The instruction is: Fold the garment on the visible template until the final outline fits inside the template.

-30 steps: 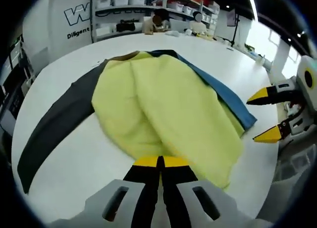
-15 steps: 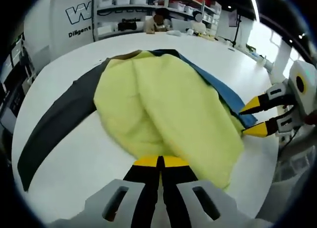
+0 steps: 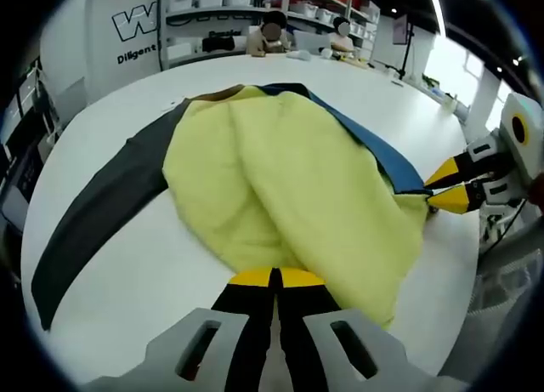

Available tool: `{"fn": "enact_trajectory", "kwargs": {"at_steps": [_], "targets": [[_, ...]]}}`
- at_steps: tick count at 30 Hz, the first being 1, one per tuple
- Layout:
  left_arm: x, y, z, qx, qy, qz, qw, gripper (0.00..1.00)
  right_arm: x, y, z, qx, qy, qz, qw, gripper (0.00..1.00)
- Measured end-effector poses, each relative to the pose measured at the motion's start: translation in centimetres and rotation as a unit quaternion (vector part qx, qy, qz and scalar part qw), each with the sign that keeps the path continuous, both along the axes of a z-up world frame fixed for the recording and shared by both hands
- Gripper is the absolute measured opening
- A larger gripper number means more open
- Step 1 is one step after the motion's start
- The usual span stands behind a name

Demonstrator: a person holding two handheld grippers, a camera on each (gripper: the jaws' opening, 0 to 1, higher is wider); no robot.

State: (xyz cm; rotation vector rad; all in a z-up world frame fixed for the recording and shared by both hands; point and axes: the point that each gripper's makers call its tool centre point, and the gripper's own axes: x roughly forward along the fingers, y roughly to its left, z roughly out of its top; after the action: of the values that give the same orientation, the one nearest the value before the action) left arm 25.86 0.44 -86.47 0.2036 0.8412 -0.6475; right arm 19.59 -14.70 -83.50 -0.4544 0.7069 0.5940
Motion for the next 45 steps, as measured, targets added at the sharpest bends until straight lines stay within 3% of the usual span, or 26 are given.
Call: {"fn": "enact_trajectory", "kwargs": {"at_steps": [5, 7, 11, 14, 19, 26, 37, 40, 42, 43, 45], "targets": [[0.0, 0.1, 0.0, 0.000, 0.000, 0.000, 1.0000, 0.00, -0.2, -0.3, 0.3, 0.015, 0.001, -0.008, 0.9999, 0.00], [0.1, 0.1, 0.0, 0.001, -0.001, 0.000, 1.0000, 0.00, 0.0, -0.3, 0.3, 0.038, 0.005, -0.023, 0.9990, 0.00], [0.1, 0.1, 0.0, 0.001, -0.001, 0.000, 1.0000, 0.00, 0.2, -0.9, -0.4, 0.030, 0.011, -0.029, 0.9991, 0.00], [0.1, 0.1, 0.0, 0.001, 0.000, 0.001, 1.0000, 0.00, 0.4, -0.9, -1.0, 0.033, 0.020, -0.035, 0.9986, 0.06], [0.0, 0.2, 0.0, 0.004, 0.000, 0.002, 1.0000, 0.00, 0.2, -0.2, -1.3, 0.024, 0.019, -0.015, 0.9994, 0.00], [-0.9, 0.6, 0.0, 0.006, 0.010, 0.003, 0.9999, 0.00, 0.6, -1.2, 0.4, 0.040, 0.004, -0.029, 0.9988, 0.00], [-0.8, 0.6, -0.1, 0.007, 0.000, 0.000, 1.0000, 0.00, 2.4, -3.9, 3.3, 0.050, -0.031, -0.058, 0.9966, 0.00], [-0.9, 0.5, -0.1, 0.015, -0.006, -0.003, 0.9999, 0.00, 2.8, -4.8, 4.0, 0.048, -0.041, -0.066, 0.9959, 0.00], [-0.9, 0.5, 0.0, 0.031, -0.012, -0.009, 0.9994, 0.00, 4.0, -7.3, 5.3, 0.040, -0.058, -0.087, 0.9937, 0.00], [-0.9, 0.5, -0.1, 0.034, -0.011, -0.010, 0.9993, 0.00, 5.1, -10.2, 6.2, 0.040, -0.068, -0.115, 0.9903, 0.00], [-0.9, 0.5, -0.1, 0.036, -0.011, -0.010, 0.9992, 0.00, 5.6, -11.8, 6.6, 0.037, -0.072, -0.128, 0.9885, 0.00]]}}
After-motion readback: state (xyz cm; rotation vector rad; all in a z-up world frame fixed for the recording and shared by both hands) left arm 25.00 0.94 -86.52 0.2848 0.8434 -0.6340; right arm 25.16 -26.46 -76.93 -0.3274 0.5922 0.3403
